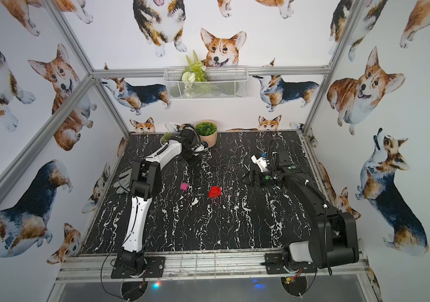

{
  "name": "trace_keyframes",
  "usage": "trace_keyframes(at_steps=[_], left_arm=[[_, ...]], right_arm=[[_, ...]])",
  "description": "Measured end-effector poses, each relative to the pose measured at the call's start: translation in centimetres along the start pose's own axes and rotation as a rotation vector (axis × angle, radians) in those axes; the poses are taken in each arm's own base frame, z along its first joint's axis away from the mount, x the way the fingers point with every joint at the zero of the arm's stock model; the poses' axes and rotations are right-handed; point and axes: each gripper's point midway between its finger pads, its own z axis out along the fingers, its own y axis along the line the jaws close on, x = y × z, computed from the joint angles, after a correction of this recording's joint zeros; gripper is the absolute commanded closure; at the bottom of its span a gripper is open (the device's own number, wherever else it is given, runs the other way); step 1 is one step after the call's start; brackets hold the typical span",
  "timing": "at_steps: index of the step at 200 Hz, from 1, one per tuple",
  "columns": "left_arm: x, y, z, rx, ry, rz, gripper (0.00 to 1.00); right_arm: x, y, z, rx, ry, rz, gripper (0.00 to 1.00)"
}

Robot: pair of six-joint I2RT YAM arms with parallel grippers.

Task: Assemble the letter s with lego
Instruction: Pick up the lego brick from the center of the board, then assemble the lego brick with the lego brick.

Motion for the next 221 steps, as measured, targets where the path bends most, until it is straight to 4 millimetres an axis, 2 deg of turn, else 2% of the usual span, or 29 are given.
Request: trace_keyframes(at_steps=[70, 108, 129, 148, 169, 189, 221], left_arm=[[-0.5, -0.2, 0.2, 0.011, -0.019, 0.004, 0.70], [-0.5, -0.2, 0.0, -0.006, -0.011, 0.011, 0.76], [-0.2, -0.6, -0.7, -0.010, 0.001, 0.017, 0.78], [-0.2, -1.1, -2.5, -0.010, -0.009, 0.028, 0.78], [0.5, -2.5, -5.2, 0.009, -0.023, 0.054, 0.78], [2.2, -4.8, -7.3, 0.048, -0.023, 0.096, 0.78], [5.8, -9.7, -10.7, 0.152, -0.051, 0.203, 0.79]], right_arm=[[0.0, -0.2, 0.2, 0.001, 0.009, 0.006, 0.19], [0.0, -0.2, 0.2, 0.002, 0.012, 0.009, 0.19], [0.0, -0.2, 0.2, 0.001, 0.012, 0.009, 0.20], [0.1, -0.2, 0.2, -0.001, 0.013, 0.010, 0.19], [0.4, -0.4, 0.4, -0.002, 0.019, 0.016, 0.20], [0.9, -0.6, 0.6, -0.008, 0.027, 0.024, 0.20], [1.8, -0.4, 0.8, -0.026, 0.025, 0.017, 0.20]])
